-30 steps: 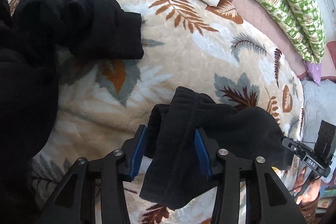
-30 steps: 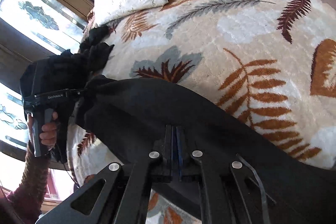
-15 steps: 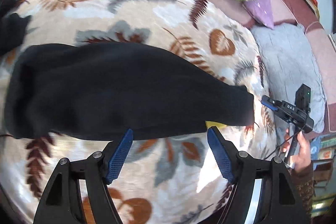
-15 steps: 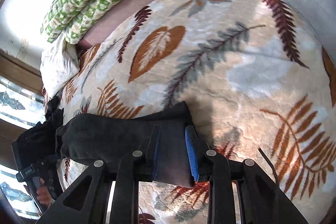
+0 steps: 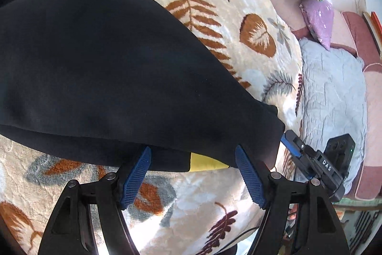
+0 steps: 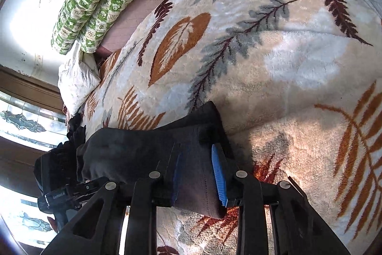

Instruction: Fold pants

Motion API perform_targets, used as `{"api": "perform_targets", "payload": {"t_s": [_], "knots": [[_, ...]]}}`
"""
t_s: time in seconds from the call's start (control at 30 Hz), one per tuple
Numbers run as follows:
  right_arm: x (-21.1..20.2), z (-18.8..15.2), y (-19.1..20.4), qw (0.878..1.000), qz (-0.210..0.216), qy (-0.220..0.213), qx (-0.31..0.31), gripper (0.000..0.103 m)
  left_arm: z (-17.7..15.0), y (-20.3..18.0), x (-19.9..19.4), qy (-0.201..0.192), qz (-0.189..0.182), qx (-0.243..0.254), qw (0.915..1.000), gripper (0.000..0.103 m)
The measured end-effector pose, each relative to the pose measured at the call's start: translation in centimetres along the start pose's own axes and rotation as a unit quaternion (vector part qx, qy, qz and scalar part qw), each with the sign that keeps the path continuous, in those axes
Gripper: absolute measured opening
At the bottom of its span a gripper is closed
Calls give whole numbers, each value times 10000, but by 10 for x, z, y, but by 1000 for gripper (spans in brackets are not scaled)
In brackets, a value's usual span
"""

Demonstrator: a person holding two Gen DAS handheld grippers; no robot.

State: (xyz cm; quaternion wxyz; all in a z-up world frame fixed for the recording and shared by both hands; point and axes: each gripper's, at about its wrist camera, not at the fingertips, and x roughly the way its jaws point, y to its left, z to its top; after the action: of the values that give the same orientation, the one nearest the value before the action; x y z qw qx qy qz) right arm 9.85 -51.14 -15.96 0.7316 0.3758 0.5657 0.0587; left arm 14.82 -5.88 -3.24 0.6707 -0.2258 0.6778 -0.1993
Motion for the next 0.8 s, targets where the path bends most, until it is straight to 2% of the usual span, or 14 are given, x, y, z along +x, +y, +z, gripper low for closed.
{"api": "perform_targets", "payload": {"t_s": [0.03, 0.07, 0.1, 0.17, 0.33, 0.37, 0.4, 0.5, 0.53, 0.6, 0.63, 0.8], "knots": [[0, 0, -1, 10000, 19, 12, -1, 29, 1, 0, 4, -30, 49, -38, 10000, 71], [0, 1, -2, 10000, 11, 4, 11, 29, 1, -2, 8, -53, 88, -77, 9999, 65], [0, 1, -3, 10000, -9, -10, 33, 29, 1, -3, 10, -81, 139, -106, 9998, 52], [1, 5, -7, 9999, -18, -43, 98, 29, -3, -6, 14, -10, 90, -166, 9998, 40], [18, 9, -4, 9997, -207, 105, 36, 28, -4, -3, 19, 57, 108, -421, 9990, 29], [19, 9, 0, 9995, -299, 78, -84, 16, -4, -3, 19, 50, 179, -461, 9988, 16], [18, 8, 6, 9988, -409, -23, -258, 11, -4, 0, 18, 40, 270, -535, 9982, 7], [6, 9, 19, 9965, -529, -182, -620, 7, -10, 4, 14, 167, 114, -825, 9964, 4], [-4, 13, 21, 9968, -402, -329, -609, 6, -16, 2, 11, 201, -13, -845, 9962, 4], [-20, 22, 25, 9966, -185, -510, -621, 4, -24, -4, 8, 95, 79, -729, 9973, 5], [-22, 27, 26, 9962, -262, -526, -647, 3, -27, -5, 9, 65, 124, -714, 9973, 5], [9, 29, 13, 9968, -611, -137, -501, 3, -32, 0, 29, 351, 156, -838, 9957, 5]]}}
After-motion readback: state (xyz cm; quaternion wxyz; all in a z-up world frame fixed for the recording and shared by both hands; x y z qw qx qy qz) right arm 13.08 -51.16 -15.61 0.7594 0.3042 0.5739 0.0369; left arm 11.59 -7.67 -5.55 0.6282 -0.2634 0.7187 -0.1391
